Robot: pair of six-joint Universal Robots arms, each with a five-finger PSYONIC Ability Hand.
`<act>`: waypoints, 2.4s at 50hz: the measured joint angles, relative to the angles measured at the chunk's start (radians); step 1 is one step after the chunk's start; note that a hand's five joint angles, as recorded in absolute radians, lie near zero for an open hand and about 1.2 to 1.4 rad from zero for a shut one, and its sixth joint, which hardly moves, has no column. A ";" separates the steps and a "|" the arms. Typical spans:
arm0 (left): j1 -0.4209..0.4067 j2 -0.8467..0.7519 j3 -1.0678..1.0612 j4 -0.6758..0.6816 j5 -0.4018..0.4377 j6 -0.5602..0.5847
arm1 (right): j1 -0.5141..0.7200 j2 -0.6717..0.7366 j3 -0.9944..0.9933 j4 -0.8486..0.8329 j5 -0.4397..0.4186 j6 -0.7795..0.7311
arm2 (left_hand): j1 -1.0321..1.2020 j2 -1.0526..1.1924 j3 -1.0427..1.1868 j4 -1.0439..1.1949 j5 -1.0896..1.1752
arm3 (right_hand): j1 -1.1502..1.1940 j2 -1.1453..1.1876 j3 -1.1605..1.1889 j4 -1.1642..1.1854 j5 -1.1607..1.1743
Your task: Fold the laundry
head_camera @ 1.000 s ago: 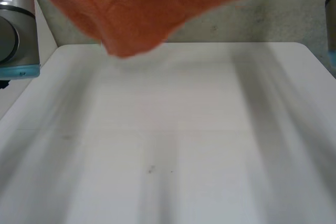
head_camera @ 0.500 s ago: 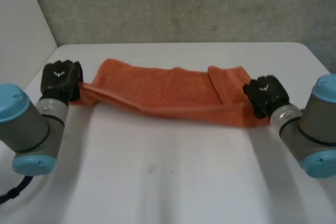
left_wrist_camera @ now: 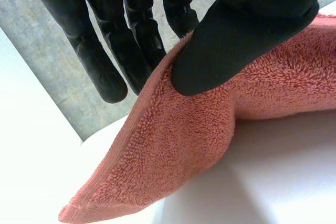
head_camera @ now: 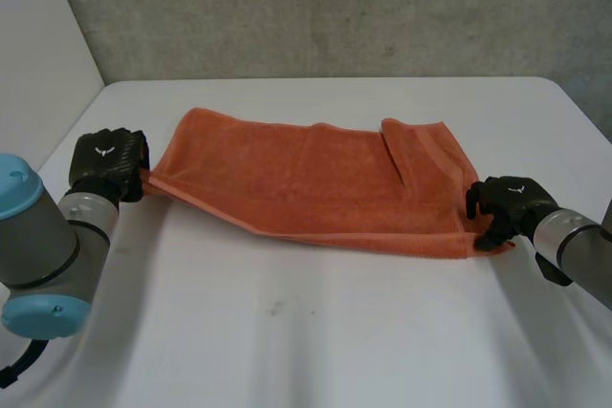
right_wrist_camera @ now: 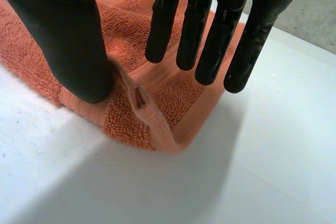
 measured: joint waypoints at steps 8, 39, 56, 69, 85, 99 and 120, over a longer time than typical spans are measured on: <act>0.001 -0.001 0.003 0.001 0.000 0.000 | -0.002 -0.017 0.016 0.003 -0.009 -0.012 | 0.000 0.000 0.000 0.000 0.000 | 0.000 0.000 0.000 0.000 0.000; 0.023 -0.052 0.036 -0.004 0.003 0.004 | -0.039 -0.047 0.057 -0.034 0.011 -0.074 | 0.000 0.000 0.000 0.000 0.000 | 0.348 0.434 0.453 0.465 0.414; 0.035 -0.119 0.042 -0.052 0.005 0.005 | -0.105 -0.096 0.088 -0.115 0.050 -0.066 | -0.483 -0.499 -0.496 -0.499 -0.494 | 0.348 0.434 0.453 0.466 0.415; 0.045 -0.131 0.037 -0.089 0.004 0.004 | -0.138 -0.103 0.089 -0.115 0.039 -0.067 | -0.390 -0.410 -0.408 -0.408 -0.407 | 0.348 0.434 0.453 0.466 0.415; 0.076 0.118 -0.083 -0.185 -0.004 0.007 | -0.140 -0.236 0.101 0.059 0.012 -0.195 | -0.027 -0.004 -0.005 -0.004 -0.015 | 0.348 0.434 0.454 0.466 0.416; 0.117 0.519 -0.144 -0.584 0.005 0.120 | -0.212 -0.553 0.068 0.623 0.007 -0.671 | -0.020 -0.001 -0.001 0.000 -0.011 | 0.348 0.434 0.454 0.466 0.416; 0.101 0.037 0.051 -0.458 -0.002 0.199 | -0.061 -0.169 -0.028 0.321 0.172 -0.622 | -0.011 0.000 -0.001 0.000 -0.009 | 0.348 0.434 0.454 0.466 0.422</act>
